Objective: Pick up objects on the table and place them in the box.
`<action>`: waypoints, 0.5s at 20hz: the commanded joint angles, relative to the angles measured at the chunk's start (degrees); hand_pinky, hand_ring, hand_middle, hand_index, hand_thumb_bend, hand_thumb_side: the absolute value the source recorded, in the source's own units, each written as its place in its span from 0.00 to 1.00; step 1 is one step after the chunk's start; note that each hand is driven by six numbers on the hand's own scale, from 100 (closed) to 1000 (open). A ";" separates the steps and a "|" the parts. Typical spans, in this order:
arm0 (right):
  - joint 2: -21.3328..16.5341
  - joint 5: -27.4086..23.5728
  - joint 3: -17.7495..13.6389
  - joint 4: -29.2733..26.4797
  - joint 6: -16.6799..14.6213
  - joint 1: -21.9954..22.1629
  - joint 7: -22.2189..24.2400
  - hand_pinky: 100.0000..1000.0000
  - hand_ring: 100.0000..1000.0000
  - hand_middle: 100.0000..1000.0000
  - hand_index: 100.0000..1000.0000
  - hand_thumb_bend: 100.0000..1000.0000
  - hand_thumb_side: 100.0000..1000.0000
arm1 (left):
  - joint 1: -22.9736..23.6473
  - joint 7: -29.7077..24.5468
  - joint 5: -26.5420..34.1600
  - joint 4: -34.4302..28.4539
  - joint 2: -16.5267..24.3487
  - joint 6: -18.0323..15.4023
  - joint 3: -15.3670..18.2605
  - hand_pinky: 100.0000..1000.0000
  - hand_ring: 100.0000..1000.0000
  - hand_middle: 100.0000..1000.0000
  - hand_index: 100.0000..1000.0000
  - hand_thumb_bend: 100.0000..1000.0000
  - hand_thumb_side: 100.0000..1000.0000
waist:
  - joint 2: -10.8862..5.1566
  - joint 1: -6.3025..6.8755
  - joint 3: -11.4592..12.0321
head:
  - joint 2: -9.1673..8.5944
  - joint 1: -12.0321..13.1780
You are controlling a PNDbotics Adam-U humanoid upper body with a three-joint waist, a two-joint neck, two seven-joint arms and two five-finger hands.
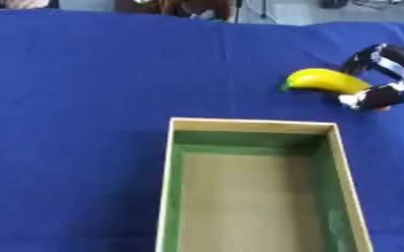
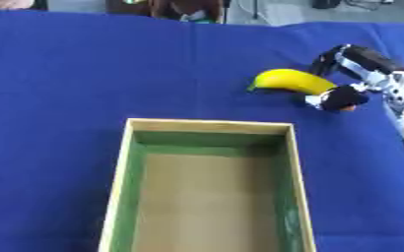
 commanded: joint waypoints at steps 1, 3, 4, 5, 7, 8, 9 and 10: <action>-2.64 -0.41 -0.48 -0.88 -0.07 -0.49 0.07 0.74 0.72 0.59 0.73 0.37 0.38 | -0.05 -0.01 -0.17 -0.97 0.57 0.16 0.23 0.38 0.49 0.57 0.81 0.00 1.00 | -1.48 0.11 -0.10 | -0.12 0.21; -2.81 -0.49 -0.47 -1.15 -0.10 -0.53 -0.01 0.74 0.72 0.60 0.73 0.36 0.38 | 0.01 0.01 -0.16 -0.97 0.62 0.16 0.25 0.38 0.49 0.57 0.81 0.00 1.00 | -1.59 0.11 -0.16 | -0.11 0.28; -2.87 -0.57 -0.48 -1.31 -0.09 -0.59 -0.06 0.74 0.72 0.59 0.73 0.36 0.39 | 0.06 0.00 -0.16 -0.97 0.63 0.18 0.25 0.38 0.49 0.57 0.81 0.00 1.00 | -1.63 0.12 -0.23 | -0.10 0.32; -2.93 -0.65 -0.48 -1.44 -0.08 -0.62 -0.11 0.74 0.72 0.60 0.73 0.36 0.39 | 0.08 -0.01 -0.17 -0.97 0.64 0.19 0.24 0.38 0.49 0.57 0.81 0.00 1.00 | -1.64 0.12 -0.28 | -0.10 0.34; -3.04 -0.73 -0.43 -1.64 -0.05 -0.60 -0.19 0.74 0.72 0.60 0.73 0.36 0.39 | 0.15 -0.04 -0.19 -0.97 0.63 0.24 0.24 0.38 0.49 0.57 0.81 0.00 1.00 | -1.67 0.10 -0.36 | -0.10 0.39; -3.07 -0.74 -0.40 -1.71 -0.04 -0.58 -0.21 0.74 0.72 0.60 0.73 0.36 0.39 | 0.17 -0.04 -0.20 -0.97 0.64 0.26 0.25 0.38 0.49 0.57 0.81 0.00 1.00 | -1.67 0.10 -0.40 | -0.12 0.44; -3.07 -0.76 -0.38 -1.75 -0.02 -0.57 -0.22 0.74 0.72 0.59 0.73 0.36 0.39 | 0.17 -0.04 -0.20 -0.97 0.65 0.28 0.26 0.38 0.49 0.57 0.81 0.00 1.00 | -1.67 0.11 -0.43 | -0.11 0.46; -3.05 -0.80 -0.38 -1.77 -0.01 -0.57 -0.23 0.74 0.72 0.59 0.73 0.35 0.39 | 0.16 -0.04 -0.19 -0.97 0.63 0.28 0.25 0.38 0.49 0.57 0.81 0.00 1.00 | -1.65 0.12 -0.45 | -0.14 0.46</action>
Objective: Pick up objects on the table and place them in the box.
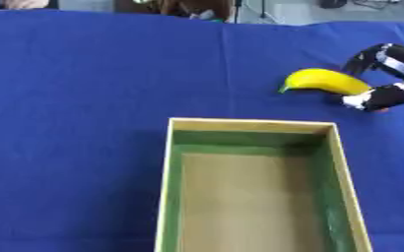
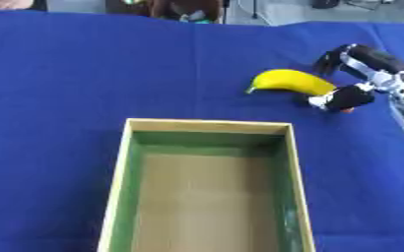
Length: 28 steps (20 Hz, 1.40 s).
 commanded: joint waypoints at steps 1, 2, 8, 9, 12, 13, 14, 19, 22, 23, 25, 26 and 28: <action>-2.44 -0.34 -0.39 -1.09 -0.01 -0.64 -0.20 0.74 0.72 0.58 0.72 0.34 0.39 | -0.23 0.01 -0.17 -0.97 0.61 0.17 0.23 0.38 0.49 0.57 0.81 0.00 1.00 | -1.60 0.08 -0.10 | -0.19 0.18; -2.39 -0.35 -0.37 -1.06 0.02 -0.62 -0.20 0.74 0.72 0.58 0.72 0.34 0.38 | -0.26 -0.01 -0.17 -0.97 0.56 0.18 0.23 0.38 0.49 0.57 0.80 0.00 1.00 | -1.55 0.06 -0.06 | -0.26 0.15; -2.22 -0.55 -0.36 -0.78 0.17 -0.55 -0.11 0.74 0.71 0.57 0.71 0.28 0.35 | -0.28 0.01 -0.18 -0.97 0.50 0.16 0.27 0.38 0.49 0.57 0.80 0.00 1.00 | -1.39 0.07 0.12 | -0.42 0.08; -2.18 -0.74 -0.36 -0.74 0.22 -0.56 0.01 0.74 0.71 0.57 0.71 0.25 0.34 | -0.29 -0.02 -0.17 -0.97 0.48 0.16 0.25 0.38 0.49 0.57 0.80 0.00 1.00 | -1.36 0.06 0.12 | -0.48 0.07; -2.14 -1.36 -0.35 -0.70 0.41 -0.57 0.39 0.73 0.71 0.56 0.70 0.19 0.32 | -0.25 -0.08 -0.13 -0.97 0.42 0.18 0.24 0.38 0.49 0.57 0.80 0.00 1.00 | -1.34 0.01 0.19 | -0.52 0.07; -2.12 -1.53 -0.34 -0.70 0.47 -0.58 0.51 0.73 0.70 0.56 0.70 0.19 0.32 | -0.24 -0.08 -0.12 -0.97 0.41 0.18 0.25 0.38 0.49 0.57 0.80 0.00 1.00 | -1.33 0.01 0.21 | -0.51 0.08; -2.11 -1.67 -0.33 -0.71 0.51 -0.57 0.62 0.73 0.70 0.56 0.70 0.19 0.32 | -0.23 -0.09 -0.12 -0.97 0.40 0.18 0.24 0.38 0.49 0.57 0.80 0.00 1.00 | -1.32 0.00 0.23 | -0.51 0.08; -2.07 -2.09 -0.35 -0.80 0.66 -0.58 0.87 0.73 0.70 0.54 0.69 0.17 0.32 | -0.16 -0.13 -0.12 -0.97 0.29 0.29 0.26 0.38 0.49 0.57 0.80 0.00 1.00 | -1.24 -0.04 0.25 | -0.62 0.09; -2.03 -2.56 -0.31 -0.98 0.65 -0.69 0.86 0.73 0.70 0.52 0.67 0.15 0.33 | -0.11 -0.12 -0.17 -0.97 0.27 0.35 0.26 0.38 0.49 0.57 0.80 0.00 1.00 | -1.26 -0.01 0.11 | -0.52 0.16; -2.03 -2.73 -0.27 -1.04 0.66 -0.76 0.88 0.73 0.70 0.52 0.67 0.14 0.33 | -0.11 -0.11 -0.17 -0.97 0.27 0.37 0.26 0.38 0.49 0.57 0.80 0.00 1.00 | -1.28 -0.01 0.07 | -0.52 0.19; -2.06 -2.94 -0.21 -1.23 0.69 -0.84 0.83 0.73 0.70 0.50 0.66 0.13 0.33 | -0.06 -0.11 -0.17 -0.97 0.26 0.42 0.26 0.38 0.49 0.57 0.80 0.00 1.00 | -1.35 -0.02 0.04 | -0.48 0.27; -2.09 -3.02 -0.19 -1.32 0.72 -0.85 0.76 0.72 0.70 0.50 0.65 0.13 0.33 | -0.03 -0.10 -0.18 -0.97 0.26 0.45 0.27 0.38 0.49 0.57 0.80 0.00 1.00 | -1.40 -0.03 0.04 | -0.47 0.30; -2.13 -3.14 -0.19 -1.44 0.86 -0.85 0.51 0.72 0.69 0.48 0.63 0.13 0.33 | 0.01 -0.04 -0.17 -0.97 0.28 0.48 0.32 0.38 0.49 0.57 0.80 0.00 1.00 | -1.52 -0.04 0.03 | -0.45 0.35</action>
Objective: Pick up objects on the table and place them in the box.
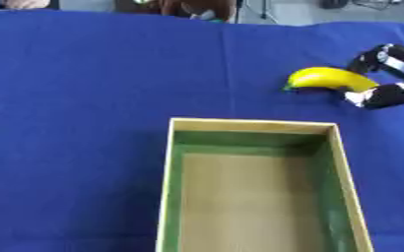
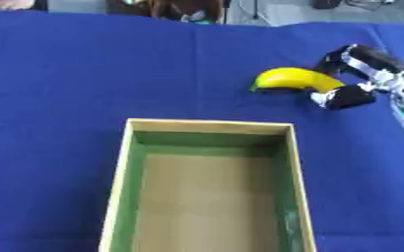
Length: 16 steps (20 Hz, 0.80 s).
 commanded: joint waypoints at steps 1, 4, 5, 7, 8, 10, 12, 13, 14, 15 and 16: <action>-2.10 -0.76 -0.45 -1.41 0.15 -0.86 -0.38 0.72 0.69 0.48 0.63 0.13 0.33 | -0.04 0.09 -0.16 -0.97 0.32 0.22 0.34 0.38 0.49 0.57 0.80 0.00 1.00 | -1.57 0.06 -0.08 | -0.39 0.16; -2.24 -1.00 -0.48 -1.77 0.42 -0.82 -1.09 0.71 0.67 0.44 0.60 0.12 0.33 | 0.05 0.13 -0.13 -0.97 0.34 0.25 0.38 0.38 0.49 0.57 0.80 0.00 1.00 | -1.82 0.08 -0.19 | -0.30 0.26; -2.33 -1.15 -0.46 -2.03 0.49 -0.77 -1.37 0.71 0.67 0.44 0.60 0.12 0.33 | 0.08 0.14 -0.12 -0.97 0.35 0.26 0.39 0.38 0.49 0.57 0.80 0.00 1.00 | -1.90 0.09 -0.24 | -0.24 0.29; -2.54 -1.53 -0.38 -2.78 0.60 -0.72 -1.96 0.70 0.66 0.42 0.58 0.12 0.33 | 0.17 0.15 -0.09 -0.97 0.37 0.30 0.41 0.38 0.49 0.57 0.80 0.00 1.00 | -2.11 0.09 -0.37 | -0.06 0.41; -2.66 -1.82 -0.32 -3.26 0.71 -0.67 -2.25 0.70 0.66 0.41 0.56 0.12 0.33 | 0.20 0.14 -0.07 -0.97 0.38 0.32 0.42 0.38 0.49 0.57 0.80 0.00 1.00 | -2.21 0.10 -0.43 | 0.02 0.46; -2.93 -2.17 -0.17 -4.25 0.99 -0.59 -2.88 0.69 0.65 0.40 0.55 0.11 0.33 | 0.28 0.14 -0.04 -0.97 0.41 0.34 0.44 0.38 0.49 0.57 0.80 0.00 1.00 | -2.45 0.10 -0.53 | 0.22 0.54; -3.12 -2.89 -0.01 -5.25 1.30 -0.51 -3.38 0.68 0.64 0.38 0.53 0.10 0.33 | 0.38 0.12 0.00 -0.97 0.43 0.38 0.45 0.38 0.49 0.57 0.80 0.00 1.00 | -2.68 0.16 -0.62 | 0.36 0.59; -3.23 -3.28 0.04 -5.72 1.46 -0.46 -3.58 0.68 0.63 0.37 0.52 0.10 0.33 | 0.43 0.13 0.01 -0.97 0.44 0.39 0.47 0.38 0.49 0.57 0.80 0.00 1.00 | -2.78 0.18 -0.65 | 0.42 0.62; -3.35 -3.64 0.07 -6.16 1.63 -0.40 -3.79 0.68 0.63 0.37 0.52 0.10 0.33 | 0.46 0.15 0.02 -0.97 0.45 0.40 0.49 0.38 0.49 0.57 0.80 0.00 1.00 | -2.88 0.19 -0.69 | 0.48 0.65; -3.44 -4.04 0.08 -6.61 1.78 -0.36 -4.00 0.68 0.63 0.36 0.51 0.09 0.33 | 0.50 0.15 0.03 -0.97 0.45 0.42 0.51 0.38 0.49 0.57 0.80 0.00 1.00 | -2.99 0.21 -0.76 | 0.55 0.69; -3.53 -4.44 0.11 -7.03 1.94 -0.32 -4.16 0.68 0.63 0.36 0.51 0.09 0.33 | 0.54 0.15 0.05 -0.97 0.44 0.45 0.51 0.38 0.49 0.57 0.80 0.00 1.00 | -3.08 0.23 -0.84 | 0.59 0.72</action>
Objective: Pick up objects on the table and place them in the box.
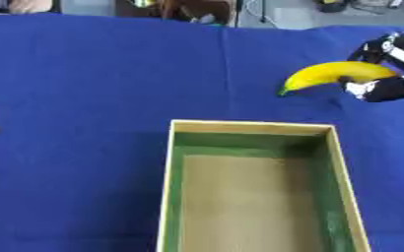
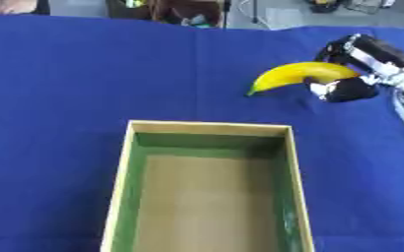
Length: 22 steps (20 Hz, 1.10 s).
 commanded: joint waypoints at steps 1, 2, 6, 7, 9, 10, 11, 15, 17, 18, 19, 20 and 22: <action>-2.92 -1.71 -0.39 -2.47 0.52 -0.50 -0.77 0.67 0.62 0.36 0.50 0.09 0.33 | 0.00 0.03 0.06 -0.97 0.45 0.25 0.50 0.38 0.49 0.57 0.80 0.00 1.00 | -2.03 0.10 -0.22 | 0.30 0.22; -2.99 -2.06 -0.38 -2.81 0.70 -0.44 -0.84 0.67 0.62 0.36 0.50 0.09 0.33 | 0.01 0.03 0.08 -0.97 0.45 0.27 0.50 0.38 0.49 0.57 0.80 0.00 1.00 | -2.08 0.10 -0.27 | 0.31 0.24; -3.34 -3.84 -0.52 -4.71 1.20 -0.20 -1.36 0.66 0.60 0.32 0.47 0.07 0.32 | 0.14 0.05 0.13 -0.97 0.48 0.34 0.53 0.38 0.49 0.57 0.80 0.00 1.00 | -2.54 0.27 -0.70 | 0.56 0.42; -3.46 -4.45 -0.54 -5.31 1.39 -0.11 -1.46 0.66 0.60 0.32 0.47 0.07 0.32 | 0.18 0.04 0.14 -0.97 0.48 0.36 0.53 0.38 0.49 0.57 0.80 0.00 1.00 | -2.62 0.28 -0.75 | 0.60 0.46; -3.80 -5.71 -0.53 -6.93 1.65 0.12 -1.70 0.65 0.59 0.31 0.46 0.06 0.32 | 0.27 0.06 0.15 -0.97 0.49 0.39 0.55 0.38 0.49 0.57 0.80 0.00 1.00 | -2.82 0.31 -0.86 | 0.74 0.55; -3.96 -6.34 -0.52 -7.85 1.74 0.19 -1.86 0.65 0.58 0.31 0.46 0.06 0.32 | 0.32 0.07 0.16 -0.97 0.49 0.40 0.56 0.38 0.49 0.57 0.80 0.00 1.00 | -2.91 0.35 -0.94 | 0.77 0.61; -4.09 -7.01 -0.54 -8.85 1.85 0.25 -2.07 0.65 0.58 0.30 0.45 0.06 0.31 | 0.34 0.06 0.19 -0.97 0.49 0.40 0.54 0.38 0.49 0.57 0.80 0.00 1.00 | -3.00 0.39 -1.01 | 0.81 0.64; -4.67 -9.54 -0.55 -12.32 2.85 0.61 -2.67 0.64 0.57 0.29 0.44 0.04 0.30 | 0.47 0.01 0.26 -0.97 0.52 0.48 0.55 0.38 0.49 0.57 0.80 0.00 1.00 | -3.37 0.50 -1.19 | 0.97 0.79; -4.92 -10.79 -0.52 -13.98 3.34 0.84 -2.78 0.64 0.57 0.29 0.44 0.05 0.30 | 0.54 -0.01 0.28 -0.97 0.53 0.58 0.59 0.38 0.49 0.57 0.80 0.00 1.00 | -3.58 0.58 -1.38 | 1.08 0.94; -5.06 -11.51 -0.51 -15.01 3.57 0.96 -2.80 0.64 0.57 0.29 0.44 0.05 0.30 | 0.59 -0.01 0.28 -0.97 0.56 0.62 0.62 0.38 0.49 0.57 0.80 0.00 1.00 | -3.71 0.63 -1.52 | 1.20 1.07; -5.19 -12.23 -0.50 -16.11 3.83 1.05 -2.85 0.64 0.56 0.29 0.44 0.04 0.30 | 0.64 0.00 0.29 -0.97 0.60 0.64 0.66 0.38 0.49 0.57 0.80 0.00 1.00 | -3.85 0.68 -1.66 | 1.34 1.19; -5.36 -12.89 -0.43 -17.26 4.12 1.15 -2.96 0.64 0.56 0.29 0.44 0.03 0.30 | 0.70 0.04 0.30 -0.97 0.63 0.67 0.70 0.38 0.49 0.57 0.80 0.00 1.00 | -4.02 0.71 -1.80 | 1.50 1.32; -5.79 -13.75 0.11 -19.91 4.43 1.43 -3.04 0.64 0.56 0.29 0.44 0.02 0.31 | 0.82 0.10 0.31 -0.97 0.70 0.74 0.76 0.38 0.49 0.57 0.80 0.00 1.00 | -4.42 0.71 -2.15 | 1.86 1.61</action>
